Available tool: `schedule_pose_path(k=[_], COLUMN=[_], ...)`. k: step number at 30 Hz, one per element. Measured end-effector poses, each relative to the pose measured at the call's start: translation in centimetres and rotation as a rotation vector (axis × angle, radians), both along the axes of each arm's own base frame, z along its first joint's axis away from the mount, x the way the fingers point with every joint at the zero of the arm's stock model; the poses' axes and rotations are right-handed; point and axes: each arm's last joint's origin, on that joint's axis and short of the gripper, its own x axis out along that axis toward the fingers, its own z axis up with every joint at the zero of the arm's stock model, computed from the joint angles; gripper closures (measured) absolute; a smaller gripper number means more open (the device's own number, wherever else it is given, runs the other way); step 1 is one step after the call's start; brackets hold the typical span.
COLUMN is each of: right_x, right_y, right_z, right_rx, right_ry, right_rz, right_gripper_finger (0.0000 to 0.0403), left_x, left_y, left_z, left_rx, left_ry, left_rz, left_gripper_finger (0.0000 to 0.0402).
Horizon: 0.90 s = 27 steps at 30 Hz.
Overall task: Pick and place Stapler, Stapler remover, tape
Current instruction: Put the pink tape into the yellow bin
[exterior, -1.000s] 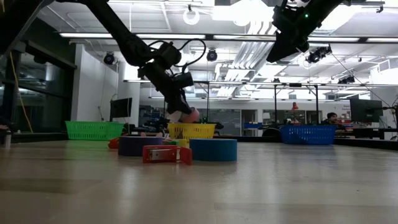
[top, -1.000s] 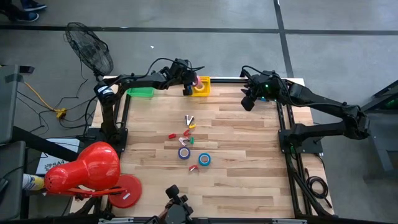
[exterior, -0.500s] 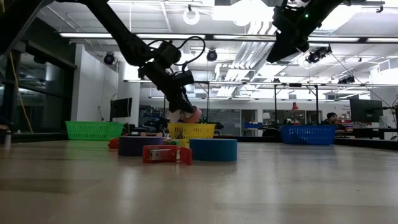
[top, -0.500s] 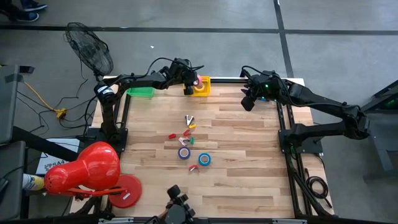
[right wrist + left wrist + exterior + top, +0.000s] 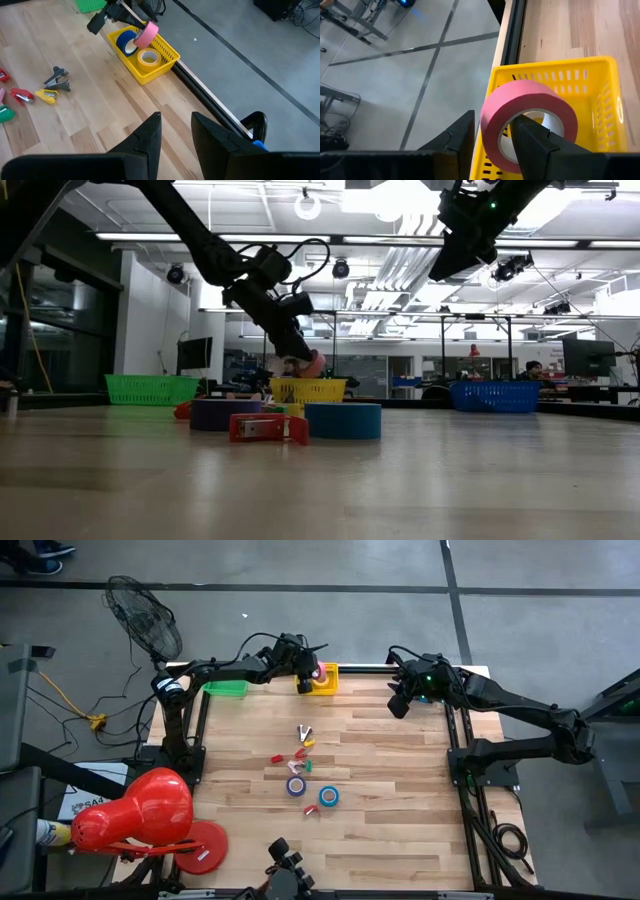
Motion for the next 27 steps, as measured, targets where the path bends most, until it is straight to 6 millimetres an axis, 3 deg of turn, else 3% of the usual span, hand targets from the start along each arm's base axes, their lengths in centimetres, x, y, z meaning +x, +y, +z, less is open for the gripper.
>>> schedule_pose_path(k=[27], right_x=[0.01], right_y=[0.01], right_z=[0.00], right_rx=[0.001], right_ry=[0.001], right_rz=[0.008], right_gripper_finger=[0.0304], left_x=[0.03], left_y=[-0.03], left_z=[0.01], left_rx=[-0.103], left_ry=[-0.079], left_rz=[0.059], left_gripper_finger=[0.0269])
